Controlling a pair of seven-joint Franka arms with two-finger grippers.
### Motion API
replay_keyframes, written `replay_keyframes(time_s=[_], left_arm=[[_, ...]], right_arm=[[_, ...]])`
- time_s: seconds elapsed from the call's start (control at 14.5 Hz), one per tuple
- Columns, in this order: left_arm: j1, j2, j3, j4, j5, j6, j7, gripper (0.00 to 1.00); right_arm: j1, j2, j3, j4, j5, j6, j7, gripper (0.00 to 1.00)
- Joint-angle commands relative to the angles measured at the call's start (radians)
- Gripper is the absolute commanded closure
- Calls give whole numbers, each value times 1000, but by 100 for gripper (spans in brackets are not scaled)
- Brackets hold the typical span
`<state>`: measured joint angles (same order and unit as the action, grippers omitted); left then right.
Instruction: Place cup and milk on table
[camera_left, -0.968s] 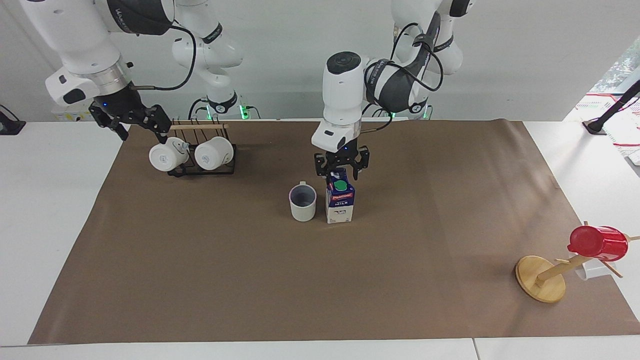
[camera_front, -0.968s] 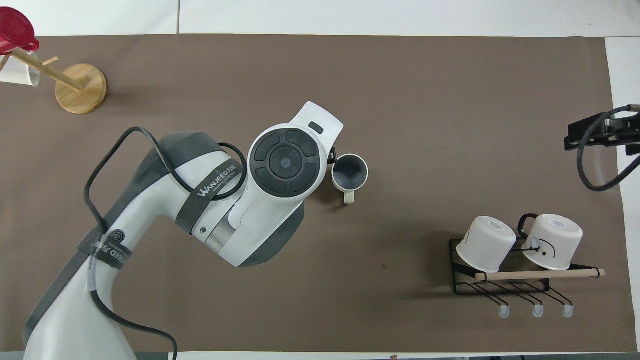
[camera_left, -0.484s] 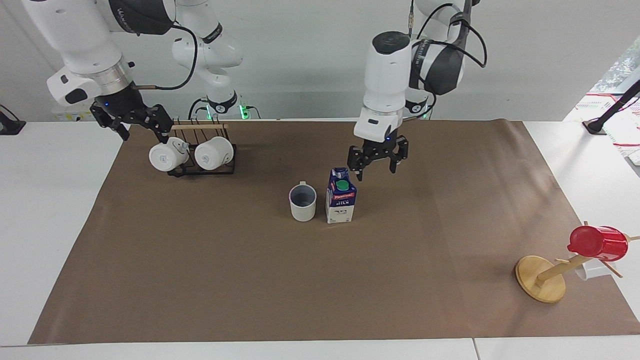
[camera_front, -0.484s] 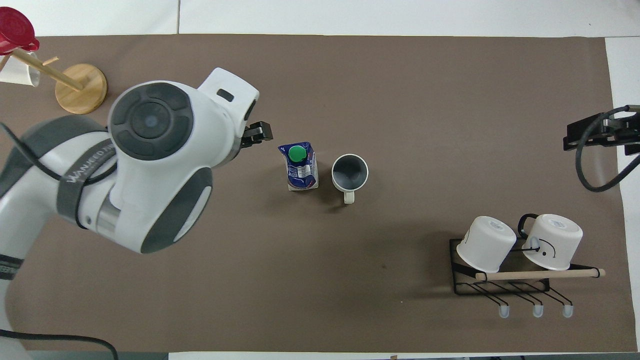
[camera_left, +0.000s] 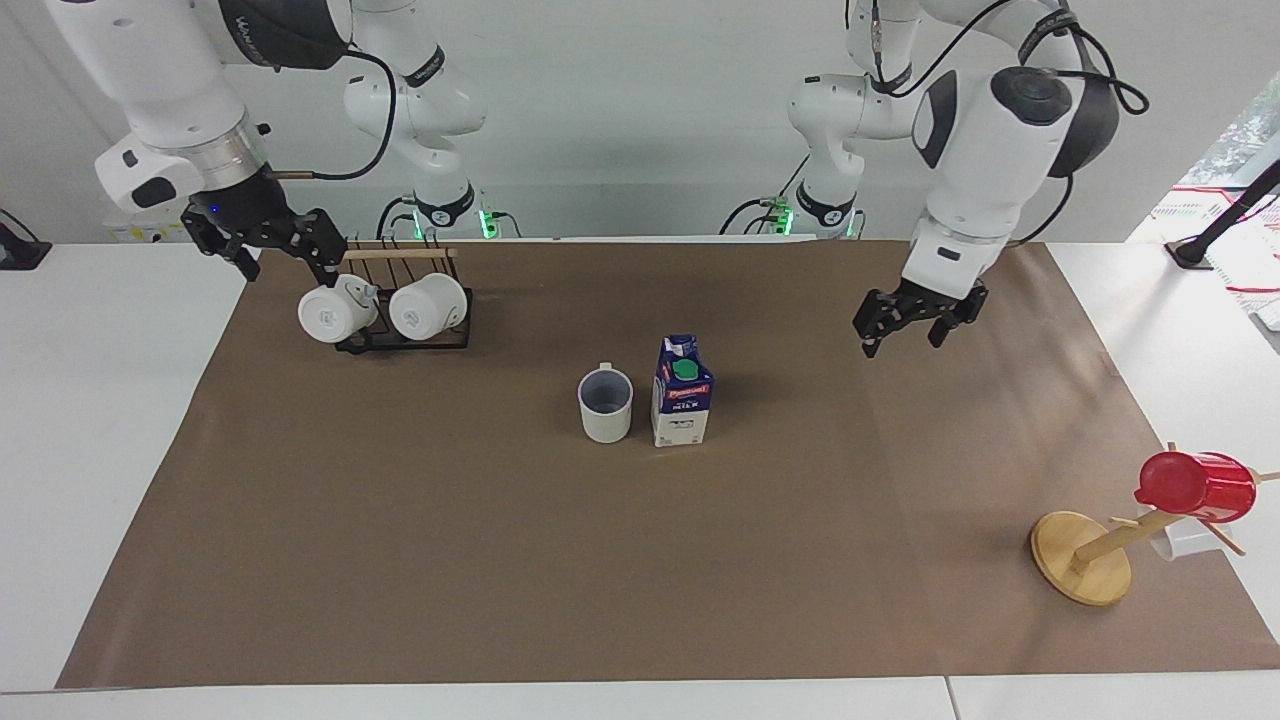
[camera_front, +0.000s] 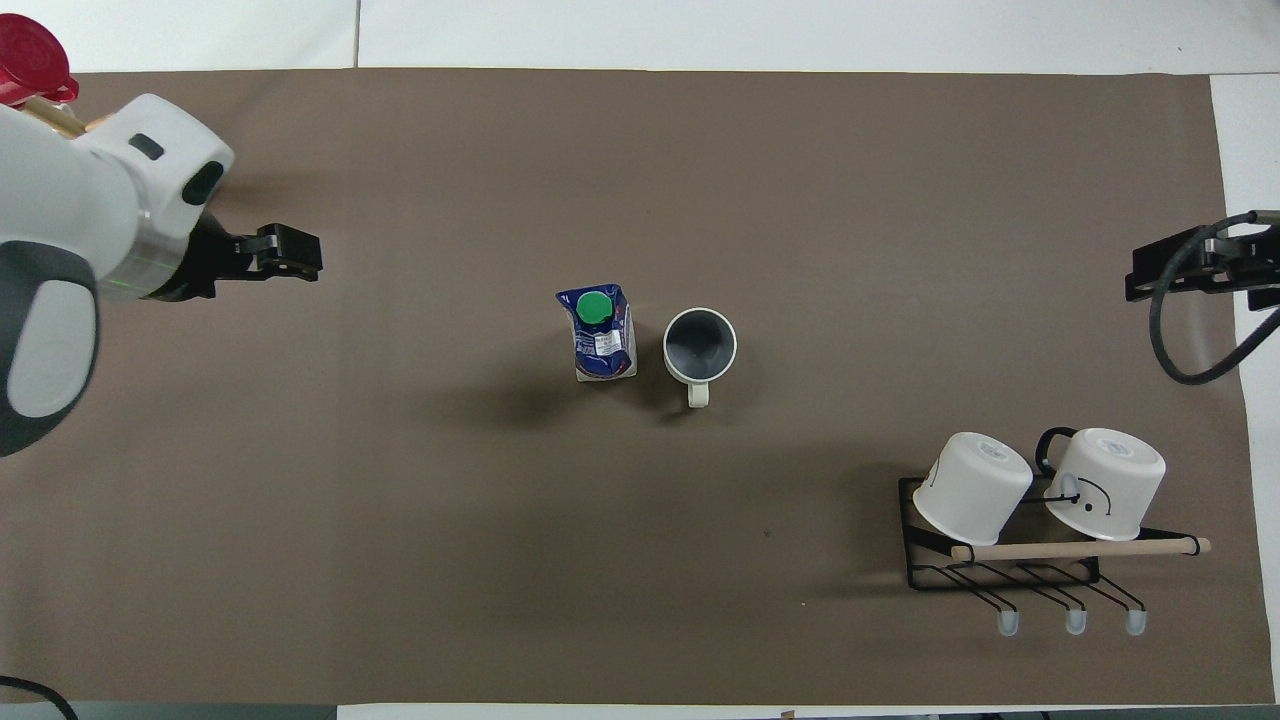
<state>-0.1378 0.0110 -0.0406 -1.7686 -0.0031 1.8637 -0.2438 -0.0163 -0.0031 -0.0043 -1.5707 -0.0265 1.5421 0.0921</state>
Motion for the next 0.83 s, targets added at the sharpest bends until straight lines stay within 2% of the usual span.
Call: replay_keyframes(time_s=[0.0, 0.28, 0.76], left_arm=[[101, -13, -4, 64, -79, -69, 148, 0], [175, 66, -4, 266, -78, -243, 236, 0], [159, 41, -10, 212, -77, -235, 245, 0]], right_arm=[[-4, 5, 6, 14, -9, -8, -18, 0], [-4, 3, 6, 11, -9, -5, -17, 0], [-5, 3, 6, 9, -6, -5, -17, 0]])
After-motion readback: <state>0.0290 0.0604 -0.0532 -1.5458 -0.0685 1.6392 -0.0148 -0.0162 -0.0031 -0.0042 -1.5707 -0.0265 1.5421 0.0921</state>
